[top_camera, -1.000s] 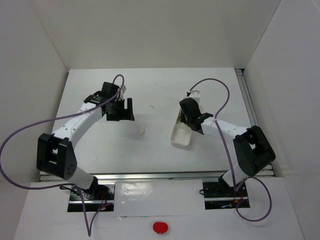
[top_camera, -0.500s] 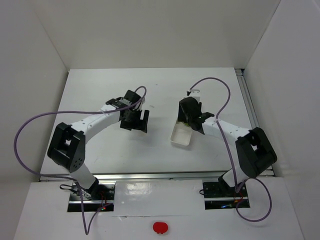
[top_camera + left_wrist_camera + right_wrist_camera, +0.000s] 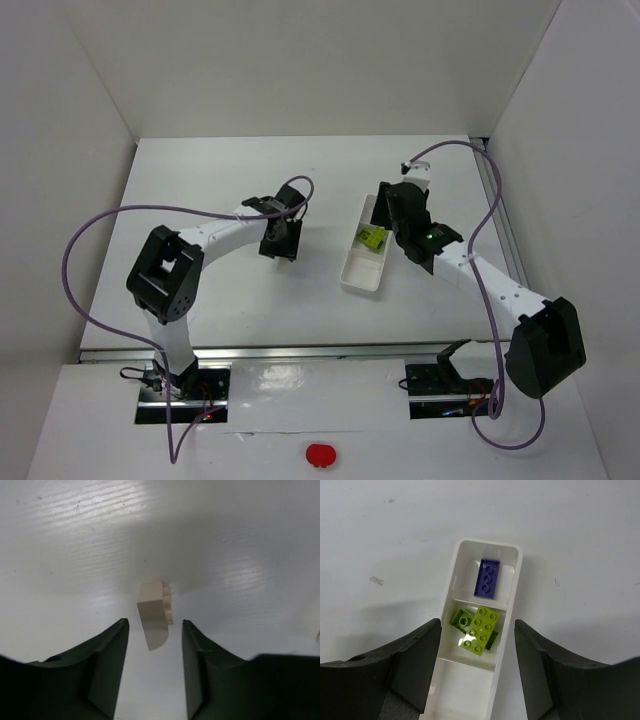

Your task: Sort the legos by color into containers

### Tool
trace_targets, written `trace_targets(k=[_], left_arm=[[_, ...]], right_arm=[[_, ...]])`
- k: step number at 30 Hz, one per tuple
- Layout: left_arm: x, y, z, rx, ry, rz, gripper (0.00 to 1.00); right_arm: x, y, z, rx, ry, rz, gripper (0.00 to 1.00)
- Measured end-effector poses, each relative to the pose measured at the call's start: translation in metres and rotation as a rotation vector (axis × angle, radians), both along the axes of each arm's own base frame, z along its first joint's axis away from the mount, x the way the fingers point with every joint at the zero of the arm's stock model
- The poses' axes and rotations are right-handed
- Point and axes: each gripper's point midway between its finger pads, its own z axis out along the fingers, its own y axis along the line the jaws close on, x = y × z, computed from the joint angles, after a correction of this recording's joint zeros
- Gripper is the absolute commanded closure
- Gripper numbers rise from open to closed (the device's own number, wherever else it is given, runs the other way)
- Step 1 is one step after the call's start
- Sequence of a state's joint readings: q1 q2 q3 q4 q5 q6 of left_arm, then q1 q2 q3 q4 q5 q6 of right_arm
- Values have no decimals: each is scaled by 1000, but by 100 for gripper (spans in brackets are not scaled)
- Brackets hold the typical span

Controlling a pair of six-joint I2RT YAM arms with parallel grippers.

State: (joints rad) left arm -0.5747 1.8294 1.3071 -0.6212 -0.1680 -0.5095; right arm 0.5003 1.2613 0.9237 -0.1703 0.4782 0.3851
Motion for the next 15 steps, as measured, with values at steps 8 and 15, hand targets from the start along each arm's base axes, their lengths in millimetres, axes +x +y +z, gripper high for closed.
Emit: trace_targets(k=[8,15], left_arm=[[10,-4,-8,24,-5,-2,69],[18,-12,8,-6,-21,-12,88]], right_arm=[[-2,-5,-3,0,15,-8,32],[-4,-14,2,2,12,-25,32]])
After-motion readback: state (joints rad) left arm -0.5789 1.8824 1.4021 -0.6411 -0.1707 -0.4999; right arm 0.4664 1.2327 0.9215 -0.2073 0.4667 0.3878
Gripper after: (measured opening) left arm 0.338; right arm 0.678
